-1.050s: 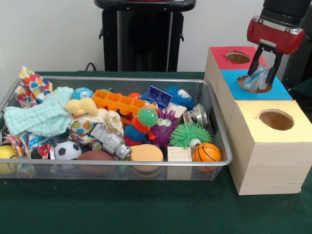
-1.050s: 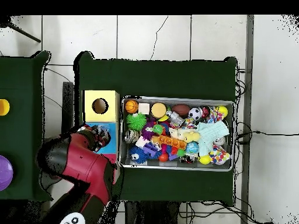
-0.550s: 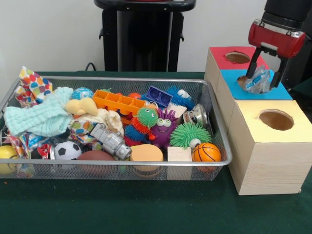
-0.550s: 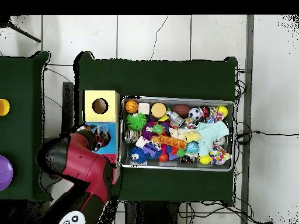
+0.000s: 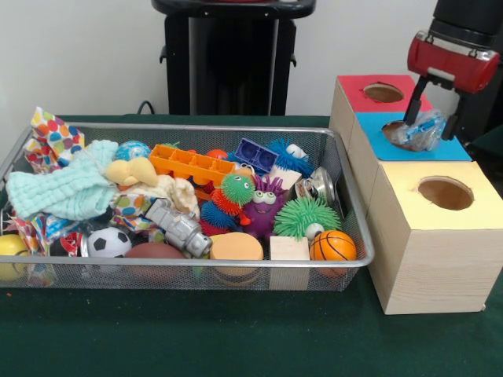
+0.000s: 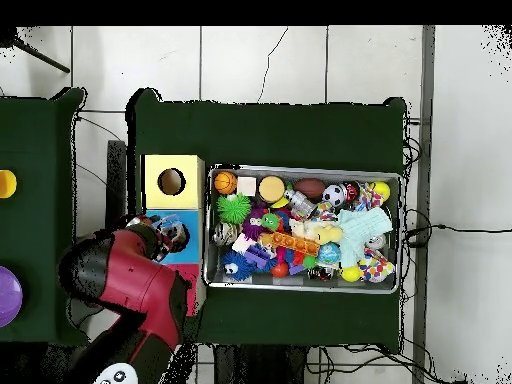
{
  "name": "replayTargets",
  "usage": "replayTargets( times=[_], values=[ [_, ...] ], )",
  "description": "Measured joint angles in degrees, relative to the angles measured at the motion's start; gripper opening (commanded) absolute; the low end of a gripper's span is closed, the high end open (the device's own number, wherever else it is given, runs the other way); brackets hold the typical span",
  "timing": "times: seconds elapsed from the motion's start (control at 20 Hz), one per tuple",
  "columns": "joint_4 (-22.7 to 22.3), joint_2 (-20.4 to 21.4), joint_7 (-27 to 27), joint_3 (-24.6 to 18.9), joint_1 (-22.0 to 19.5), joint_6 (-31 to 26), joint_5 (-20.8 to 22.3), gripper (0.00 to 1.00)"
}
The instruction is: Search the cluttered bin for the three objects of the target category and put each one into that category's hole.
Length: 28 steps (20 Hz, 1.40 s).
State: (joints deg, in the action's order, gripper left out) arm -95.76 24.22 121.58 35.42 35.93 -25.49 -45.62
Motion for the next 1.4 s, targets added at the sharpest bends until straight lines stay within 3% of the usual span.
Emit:
replayTargets(
  times=[0.7,1.4],
  values=[
    [4.93,0.09,6.33,4.01,2.31,-13.41,0.6,1.0],
    [5.32,0.56,6.33,4.8,1.63,-13.68,1.19,1.0]
  ],
)
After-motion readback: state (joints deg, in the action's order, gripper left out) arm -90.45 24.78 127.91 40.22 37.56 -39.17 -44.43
